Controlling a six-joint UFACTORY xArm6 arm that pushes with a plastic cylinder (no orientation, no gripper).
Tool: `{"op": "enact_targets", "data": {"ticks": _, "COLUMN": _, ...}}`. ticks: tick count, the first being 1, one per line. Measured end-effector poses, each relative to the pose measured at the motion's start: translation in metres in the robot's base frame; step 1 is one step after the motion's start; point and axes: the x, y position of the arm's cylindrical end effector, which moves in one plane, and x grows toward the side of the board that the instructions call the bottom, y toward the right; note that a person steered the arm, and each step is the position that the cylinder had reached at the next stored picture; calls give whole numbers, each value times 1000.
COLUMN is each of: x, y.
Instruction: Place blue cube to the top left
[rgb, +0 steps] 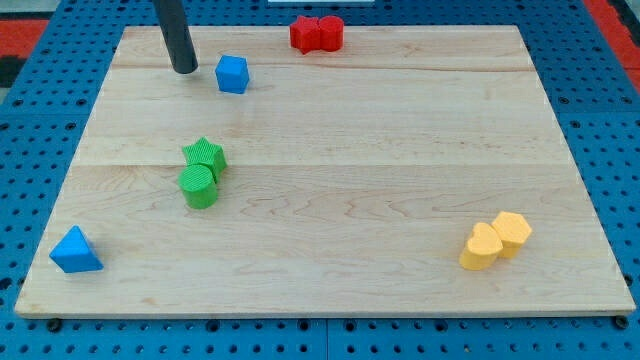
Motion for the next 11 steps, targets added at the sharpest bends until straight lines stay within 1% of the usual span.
{"op": "enact_targets", "data": {"ticks": 1, "x": 44, "y": -15}}
{"op": "enact_targets", "data": {"ticks": 2, "x": 75, "y": 33}}
{"op": "enact_targets", "data": {"ticks": 3, "x": 65, "y": 72}}
{"op": "enact_targets", "data": {"ticks": 4, "x": 47, "y": 74}}
{"op": "enact_targets", "data": {"ticks": 5, "x": 29, "y": 32}}
{"op": "enact_targets", "data": {"ticks": 6, "x": 24, "y": 44}}
{"op": "enact_targets", "data": {"ticks": 8, "x": 28, "y": 130}}
{"op": "enact_targets", "data": {"ticks": 9, "x": 11, "y": 102}}
{"op": "enact_targets", "data": {"ticks": 10, "x": 9, "y": 34}}
{"op": "enact_targets", "data": {"ticks": 11, "x": -6, "y": 19}}
